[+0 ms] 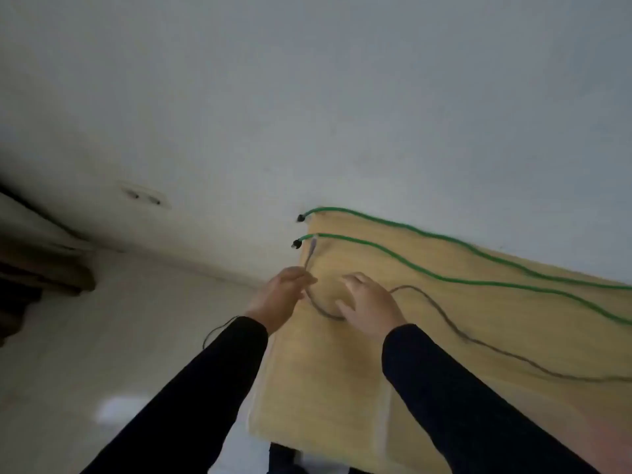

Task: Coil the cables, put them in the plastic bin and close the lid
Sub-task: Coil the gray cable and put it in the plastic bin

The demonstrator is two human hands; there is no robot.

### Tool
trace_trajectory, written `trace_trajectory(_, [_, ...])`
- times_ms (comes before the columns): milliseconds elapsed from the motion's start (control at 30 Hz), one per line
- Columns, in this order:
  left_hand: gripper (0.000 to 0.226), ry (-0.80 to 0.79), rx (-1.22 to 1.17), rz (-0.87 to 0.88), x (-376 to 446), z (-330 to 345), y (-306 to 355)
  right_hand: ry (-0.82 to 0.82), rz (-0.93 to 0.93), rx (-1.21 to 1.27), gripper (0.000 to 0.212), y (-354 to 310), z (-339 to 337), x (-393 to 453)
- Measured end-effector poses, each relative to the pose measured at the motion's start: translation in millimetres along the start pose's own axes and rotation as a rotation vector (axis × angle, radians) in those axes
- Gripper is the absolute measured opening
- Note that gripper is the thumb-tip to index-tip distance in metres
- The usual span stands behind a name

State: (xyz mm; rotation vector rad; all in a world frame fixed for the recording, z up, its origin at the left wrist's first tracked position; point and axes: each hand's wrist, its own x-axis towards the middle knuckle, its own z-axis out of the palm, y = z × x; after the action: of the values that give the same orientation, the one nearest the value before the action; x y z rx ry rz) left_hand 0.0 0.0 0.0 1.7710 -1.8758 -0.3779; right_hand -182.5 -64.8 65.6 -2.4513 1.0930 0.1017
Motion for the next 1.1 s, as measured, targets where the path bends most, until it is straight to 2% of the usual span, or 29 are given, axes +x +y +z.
trace_trajectory(67, [0.034,-0.020,0.008,0.091,6,3,-12,-0.031,0.035,0.010,0.050,-1,6,6])
trace_trajectory(167, [0.008,-0.039,0.039,0.178,16,11,-20,-0.081,0.093,-0.011,0.049,2,15,8])
trace_trajectory(367, [0.012,0.014,0.009,0.176,34,20,-26,-0.023,0.120,0.010,0.038,4,23,18])
trace_trajectory(467, [0.010,0.060,0.007,0.155,41,20,-28,0.080,0.103,0.073,0.029,7,20,17])
trace_trajectory(700, [0.029,0.169,-0.154,0.076,72,-17,-2,0.374,0.036,0.286,0.022,14,-34,11])
trace_trajectory(867, [0.024,0.198,-0.397,-0.009,101,-58,46,0.556,0.045,0.458,0.022,17,-113,2])
trace_trajectory(900, [0.027,0.193,-0.493,-0.068,107,-65,60,0.582,0.042,0.481,0.021,20,-129,-2])
trace_trajectory(1000, [0.035,0.226,-0.993,-0.230,126,-90,103,0.665,0.041,0.564,0.020,31,-173,-19])
trace_trajectory(1100, [0.035,0.280,-1.272,-0.273,140,-107,139,0.747,0.040,0.679,0.022,55,-201,-37])
